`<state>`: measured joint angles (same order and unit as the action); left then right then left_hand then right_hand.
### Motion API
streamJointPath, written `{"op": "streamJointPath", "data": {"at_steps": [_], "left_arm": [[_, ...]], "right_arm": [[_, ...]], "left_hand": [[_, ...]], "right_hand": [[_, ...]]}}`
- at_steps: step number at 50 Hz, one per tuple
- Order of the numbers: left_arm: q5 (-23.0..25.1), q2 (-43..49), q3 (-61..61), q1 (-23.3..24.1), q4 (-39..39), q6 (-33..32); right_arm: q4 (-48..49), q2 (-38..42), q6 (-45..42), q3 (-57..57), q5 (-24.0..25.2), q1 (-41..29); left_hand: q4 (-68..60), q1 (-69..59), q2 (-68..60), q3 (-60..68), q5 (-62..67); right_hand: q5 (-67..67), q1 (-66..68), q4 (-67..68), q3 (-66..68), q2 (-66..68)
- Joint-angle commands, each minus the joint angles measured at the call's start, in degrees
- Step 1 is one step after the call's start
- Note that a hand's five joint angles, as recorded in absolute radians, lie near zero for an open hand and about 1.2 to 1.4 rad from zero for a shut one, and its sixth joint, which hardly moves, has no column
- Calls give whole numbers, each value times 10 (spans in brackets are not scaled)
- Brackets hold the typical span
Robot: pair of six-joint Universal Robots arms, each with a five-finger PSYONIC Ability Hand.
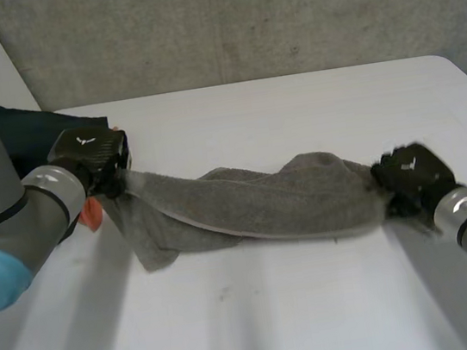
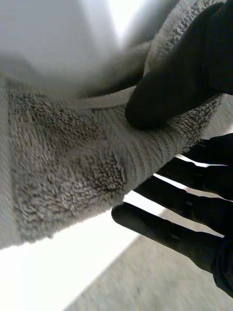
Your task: Fold the laundry.
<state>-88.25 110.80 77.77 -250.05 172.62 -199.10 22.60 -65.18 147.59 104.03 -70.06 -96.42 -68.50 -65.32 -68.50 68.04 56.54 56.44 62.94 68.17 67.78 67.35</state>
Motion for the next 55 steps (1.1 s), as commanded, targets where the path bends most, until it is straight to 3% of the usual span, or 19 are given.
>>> {"op": "streamJointPath", "data": {"at_steps": [1, 7, 10, 13, 16, 26, 36, 39, 43, 47, 55], "left_arm": [[0, 77, -135, 4, 23, -47], [2, 133, -371, 5, 32, -52], [3, 136, -500, -1, 99, -24], [-5, 123, -525, 0, 151, 19], [-11, 110, -513, 3, 163, 43], [-15, 79, -330, -13, 179, 45], [-6, 102, -118, -7, 153, 45], [0, 108, -64, -3, 134, 40], [11, 102, -19, -2, 119, 25], [18, 76, -3, -4, 115, 17], [31, 50, 8, -23, 107, 15]], "right_arm": [[-52, -5, 43, -148, 5, -2], [-111, 51, 64, -419, -14, -2], [-105, 67, 108, -576, -76, 3], [-51, 76, 174, -636, -110, 5], [-20, 79, 218, -650, -107, 4], [-69, 86, 228, -578, -4, 10], [-229, 118, 184, -414, 73, 20], [-280, 136, 135, -367, 75, 19], [-331, 147, 49, -330, 60, 23], [-342, 135, 35, -313, 34, 26], [-296, 71, 59, -234, 12, 49]], "left_hand": [[-115, -147, -115, 120, 135], [-115, -147, -115, 120, 135], [-115, -147, -115, 120, 135], [-115, -147, -115, 120, 135], [-115, -147, -115, 120, 135], [-115, -147, -115, 120, 135], [-115, -147, -115, 120, 135], [-115, -147, -115, 120, 135], [-115, -147, -115, 120, 135], [-115, -147, -115, 120, 135], [-115, -147, -115, 120, 135]], "right_hand": [[136, 171, 118, 122, 127], [136, 171, 118, 122, 127], [136, 171, 118, 122, 127], [136, 171, 118, 122, 127], [136, 171, 118, 122, 127], [136, 171, 118, 122, 127], [136, 171, 118, 122, 127], [125, 160, 108, 112, 116], [-68, -33, -85, -81, -77], [-296, -261, -313, -310, -305], [-331, -296, -348, -344, -340]]}}
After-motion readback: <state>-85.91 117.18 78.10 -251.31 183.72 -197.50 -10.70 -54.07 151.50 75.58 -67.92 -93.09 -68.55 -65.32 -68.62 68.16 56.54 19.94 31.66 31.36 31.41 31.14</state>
